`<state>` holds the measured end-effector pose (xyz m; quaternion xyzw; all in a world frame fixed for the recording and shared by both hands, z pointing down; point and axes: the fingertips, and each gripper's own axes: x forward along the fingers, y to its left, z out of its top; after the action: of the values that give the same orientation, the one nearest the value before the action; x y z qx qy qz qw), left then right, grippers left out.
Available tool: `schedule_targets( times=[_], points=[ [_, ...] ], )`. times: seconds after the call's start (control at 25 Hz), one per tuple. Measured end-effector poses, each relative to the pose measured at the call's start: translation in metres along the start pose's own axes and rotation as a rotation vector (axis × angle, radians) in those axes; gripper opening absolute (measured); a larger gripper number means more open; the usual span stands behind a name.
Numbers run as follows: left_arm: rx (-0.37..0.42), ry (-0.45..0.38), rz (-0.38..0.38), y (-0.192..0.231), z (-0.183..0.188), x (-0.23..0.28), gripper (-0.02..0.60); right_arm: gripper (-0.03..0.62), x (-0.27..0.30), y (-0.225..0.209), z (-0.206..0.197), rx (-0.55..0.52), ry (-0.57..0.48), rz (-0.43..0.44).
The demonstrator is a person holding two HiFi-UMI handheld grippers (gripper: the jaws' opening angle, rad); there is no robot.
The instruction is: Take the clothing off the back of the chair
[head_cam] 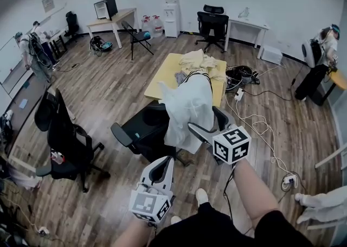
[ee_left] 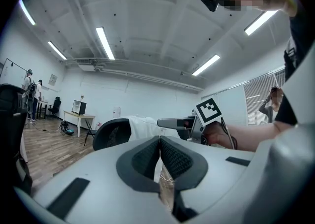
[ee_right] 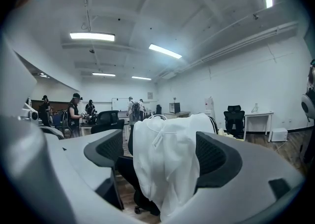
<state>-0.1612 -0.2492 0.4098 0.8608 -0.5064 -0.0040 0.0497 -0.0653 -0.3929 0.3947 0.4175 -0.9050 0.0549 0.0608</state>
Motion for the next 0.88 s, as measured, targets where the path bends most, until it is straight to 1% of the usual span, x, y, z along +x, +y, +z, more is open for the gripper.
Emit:
schedule_targets(
  times=[0.08,0.24,0.44,0.56,0.76,0.88],
  points=[
    [0.0,0.002,0.009,0.004,0.0,0.007,0.018,0.486,0.011,-0.005,0.001,-0.013,0.01,0.006],
    [-0.003,0.009,0.031,0.013,-0.002,0.02,0.018,0.515,0.034,-0.015,-0.002,-0.079,0.039,-0.003],
    [-0.006,0.009,0.047,0.021,-0.001,0.033,0.018,0.528,0.056,-0.026,-0.004,-0.13,0.068,-0.009],
    [-0.008,0.008,0.055,0.025,-0.001,0.039,0.018,0.529,0.067,-0.031,-0.005,-0.138,0.083,-0.009],
    [-0.009,0.004,0.066,0.031,0.001,0.048,0.018,0.532,0.081,-0.037,-0.014,-0.102,0.114,0.005],
    [-0.013,0.006,0.066,0.033,-0.001,0.052,0.018,0.503,0.088,-0.037,-0.021,-0.11,0.142,0.003]
  ],
)
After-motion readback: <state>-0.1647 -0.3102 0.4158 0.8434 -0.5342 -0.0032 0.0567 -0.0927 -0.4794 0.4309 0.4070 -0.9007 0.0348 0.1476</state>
